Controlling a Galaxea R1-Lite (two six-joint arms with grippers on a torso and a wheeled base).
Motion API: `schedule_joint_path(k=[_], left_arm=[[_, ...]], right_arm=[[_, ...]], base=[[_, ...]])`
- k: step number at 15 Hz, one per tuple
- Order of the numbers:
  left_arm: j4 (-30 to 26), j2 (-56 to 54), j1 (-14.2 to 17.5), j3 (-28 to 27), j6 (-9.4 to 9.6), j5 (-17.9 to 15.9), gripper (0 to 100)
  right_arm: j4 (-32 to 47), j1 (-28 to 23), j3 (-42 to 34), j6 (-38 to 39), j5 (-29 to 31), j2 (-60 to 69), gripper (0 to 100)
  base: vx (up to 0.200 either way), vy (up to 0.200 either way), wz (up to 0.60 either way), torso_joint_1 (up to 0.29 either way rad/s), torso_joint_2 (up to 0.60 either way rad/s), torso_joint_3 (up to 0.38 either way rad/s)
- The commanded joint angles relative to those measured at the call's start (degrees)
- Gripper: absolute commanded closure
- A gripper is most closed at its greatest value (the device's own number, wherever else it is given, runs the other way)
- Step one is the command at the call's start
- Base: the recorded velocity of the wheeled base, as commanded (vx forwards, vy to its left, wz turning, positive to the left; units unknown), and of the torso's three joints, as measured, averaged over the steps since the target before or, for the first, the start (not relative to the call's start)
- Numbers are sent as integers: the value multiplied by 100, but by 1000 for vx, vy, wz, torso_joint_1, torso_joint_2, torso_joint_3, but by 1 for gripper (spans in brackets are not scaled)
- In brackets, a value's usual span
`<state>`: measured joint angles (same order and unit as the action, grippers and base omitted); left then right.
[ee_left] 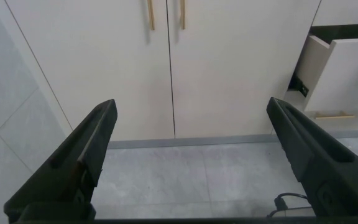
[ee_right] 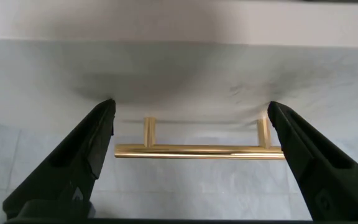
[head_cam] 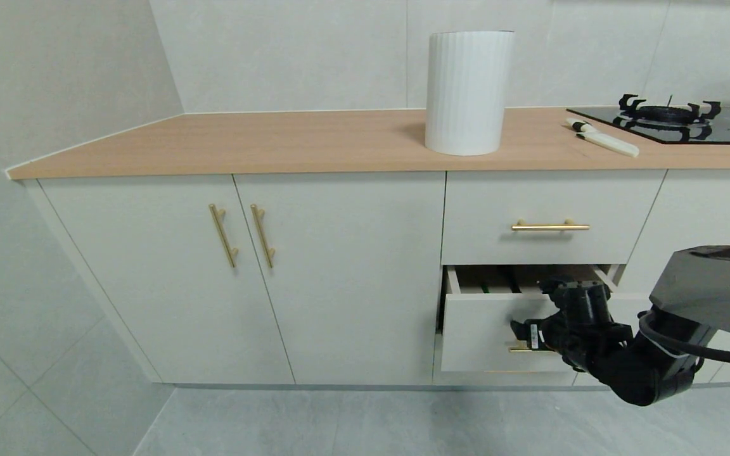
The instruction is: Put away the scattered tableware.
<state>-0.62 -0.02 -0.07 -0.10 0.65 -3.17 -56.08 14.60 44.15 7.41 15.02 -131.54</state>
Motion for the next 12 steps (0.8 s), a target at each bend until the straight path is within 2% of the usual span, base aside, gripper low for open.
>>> schedule_joint_path(k=[1, 3, 12], left_arm=[[1, 2, -1, 1, -3, 1, 0], [1, 2, -1, 1, -3, 1, 0], [1, 2, -1, 1, -3, 1, 0]], right_arm=[[-211, -63, 146, 6, 36, -276, 0], [-545, -124, 234, -3, 54, -513, 0], [-1142, -546, 876, 6, 71, -1111, 0]], base=[[0, 0, 0, 0, 0, 0], [0, 0, 0, 0, 0, 0], [0, 0, 0, 0, 0, 0]])
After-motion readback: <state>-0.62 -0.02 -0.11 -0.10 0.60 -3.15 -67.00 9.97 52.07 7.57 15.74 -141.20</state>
